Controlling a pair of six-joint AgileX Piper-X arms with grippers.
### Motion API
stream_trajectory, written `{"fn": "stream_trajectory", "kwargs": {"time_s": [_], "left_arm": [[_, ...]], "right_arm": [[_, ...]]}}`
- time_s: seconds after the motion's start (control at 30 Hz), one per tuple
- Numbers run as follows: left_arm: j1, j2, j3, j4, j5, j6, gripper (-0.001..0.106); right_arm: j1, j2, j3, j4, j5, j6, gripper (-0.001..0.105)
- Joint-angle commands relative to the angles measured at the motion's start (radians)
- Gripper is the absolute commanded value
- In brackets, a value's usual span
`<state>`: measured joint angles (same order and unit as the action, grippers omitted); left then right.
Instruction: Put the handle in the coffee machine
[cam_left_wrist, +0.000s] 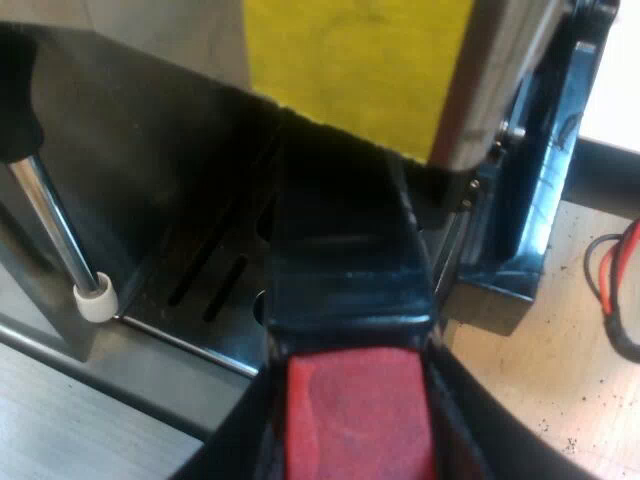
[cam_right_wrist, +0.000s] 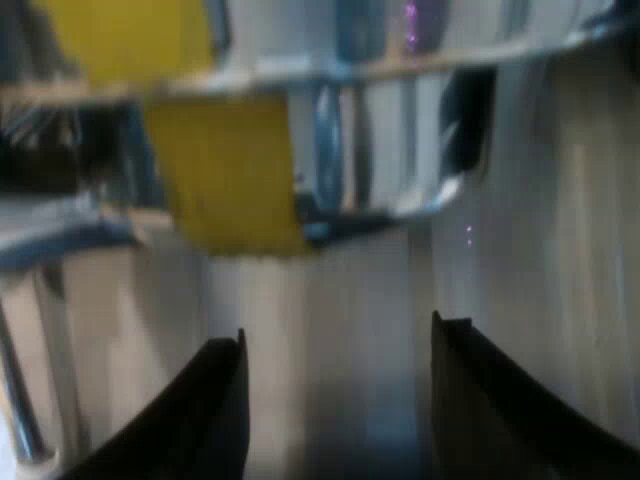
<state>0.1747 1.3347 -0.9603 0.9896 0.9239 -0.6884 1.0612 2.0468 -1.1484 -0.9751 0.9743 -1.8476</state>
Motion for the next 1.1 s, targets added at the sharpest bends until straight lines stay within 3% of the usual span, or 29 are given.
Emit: {"fn": "stream_trajectory", "kwargs": {"time_s": [0.03, 0.23, 0.47, 0.6, 0.73, 0.93, 1.0, 1.1], "left_arm": [[0.0, -0.028, -0.017, 0.017, 0.102, 0.014, 0.0], [0.0, -0.028, -0.017, 0.017, 0.102, 0.014, 0.0], [0.0, -0.028, -0.017, 0.017, 0.102, 0.014, 0.0], [0.0, -0.028, -0.017, 0.017, 0.102, 0.014, 0.0], [0.0, -0.028, -0.017, 0.017, 0.102, 0.014, 0.0], [0.0, -0.028, -0.017, 0.017, 0.1, 0.014, 0.0], [0.0, -0.028, -0.017, 0.017, 0.092, 0.014, 0.003], [0.0, -0.028, -0.017, 0.02, 0.089, 0.014, 0.026]], "right_arm": [[-0.008, 0.021, -0.034, -0.061, 0.016, -0.02, 0.039], [-0.01, 0.044, -0.095, -0.064, 0.016, -0.083, 0.039], [-0.025, 0.044, -0.098, -0.161, 0.035, -0.176, 0.039], [-0.038, 0.044, -0.098, -0.219, 0.036, -0.177, 0.039], [-0.034, 0.044, -0.098, -0.272, 0.036, -0.244, 0.039], [-0.034, 0.026, -0.098, -0.285, 0.038, -0.244, 0.039], [-0.034, 0.018, -0.098, -0.285, 0.038, -0.244, 0.039], [-0.034, 0.006, -0.098, -0.285, 0.038, -0.244, 0.039]]}}
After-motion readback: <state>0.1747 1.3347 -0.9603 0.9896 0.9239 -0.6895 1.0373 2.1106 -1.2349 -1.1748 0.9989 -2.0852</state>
